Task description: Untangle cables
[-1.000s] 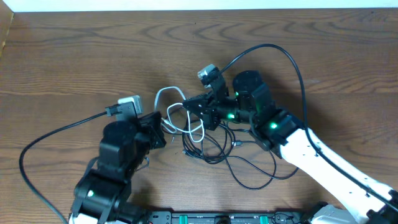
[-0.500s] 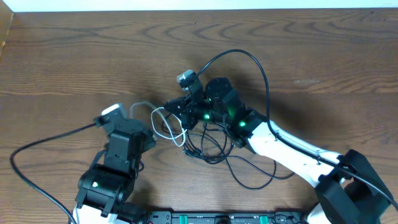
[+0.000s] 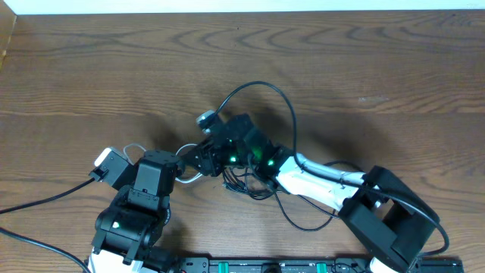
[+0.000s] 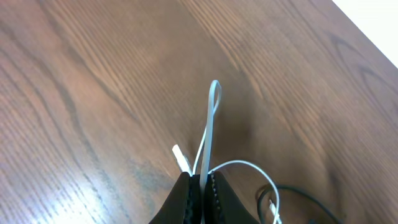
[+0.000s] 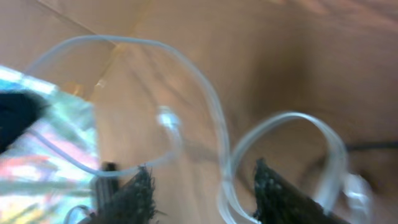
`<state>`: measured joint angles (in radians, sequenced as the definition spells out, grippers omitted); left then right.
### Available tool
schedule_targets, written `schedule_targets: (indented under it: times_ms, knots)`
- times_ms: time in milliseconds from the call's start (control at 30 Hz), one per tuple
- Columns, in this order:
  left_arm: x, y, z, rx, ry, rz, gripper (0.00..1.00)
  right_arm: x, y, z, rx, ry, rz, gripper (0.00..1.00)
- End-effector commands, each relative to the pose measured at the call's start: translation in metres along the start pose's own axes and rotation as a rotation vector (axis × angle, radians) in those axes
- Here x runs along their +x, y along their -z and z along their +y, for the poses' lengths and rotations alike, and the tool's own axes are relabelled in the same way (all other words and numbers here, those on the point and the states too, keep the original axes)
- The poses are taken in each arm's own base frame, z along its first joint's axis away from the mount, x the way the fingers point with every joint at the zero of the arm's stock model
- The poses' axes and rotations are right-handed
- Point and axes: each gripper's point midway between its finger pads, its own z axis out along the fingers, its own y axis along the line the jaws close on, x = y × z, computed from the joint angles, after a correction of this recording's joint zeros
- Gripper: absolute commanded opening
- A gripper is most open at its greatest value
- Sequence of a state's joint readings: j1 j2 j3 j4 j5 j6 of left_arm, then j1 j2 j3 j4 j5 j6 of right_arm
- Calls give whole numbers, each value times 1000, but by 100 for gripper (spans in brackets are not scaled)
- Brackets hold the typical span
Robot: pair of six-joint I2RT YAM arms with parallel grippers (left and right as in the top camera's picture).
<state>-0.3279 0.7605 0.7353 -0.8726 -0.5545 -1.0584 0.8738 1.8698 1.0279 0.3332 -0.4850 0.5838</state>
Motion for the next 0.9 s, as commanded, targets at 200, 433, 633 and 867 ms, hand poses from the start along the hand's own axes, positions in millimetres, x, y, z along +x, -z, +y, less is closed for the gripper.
schedule_targets:
  times_ms: [200, 433, 633, 867]
  knots:
    - [35, -10, -18, 45, -173, 182, 69, -43, 82, -100, 350, -167, -89, 59]
    - [89, -7, -58, 266, -415, 450, 73, -54, 155, -121, 465, -245, -109, 53]
    - [126, -9, -45, 209, -511, 620, 74, -40, 191, -124, 548, -234, -54, 51]
    - [147, -25, -44, 99, -457, 665, 84, -19, 198, -130, 601, -286, 14, 49]
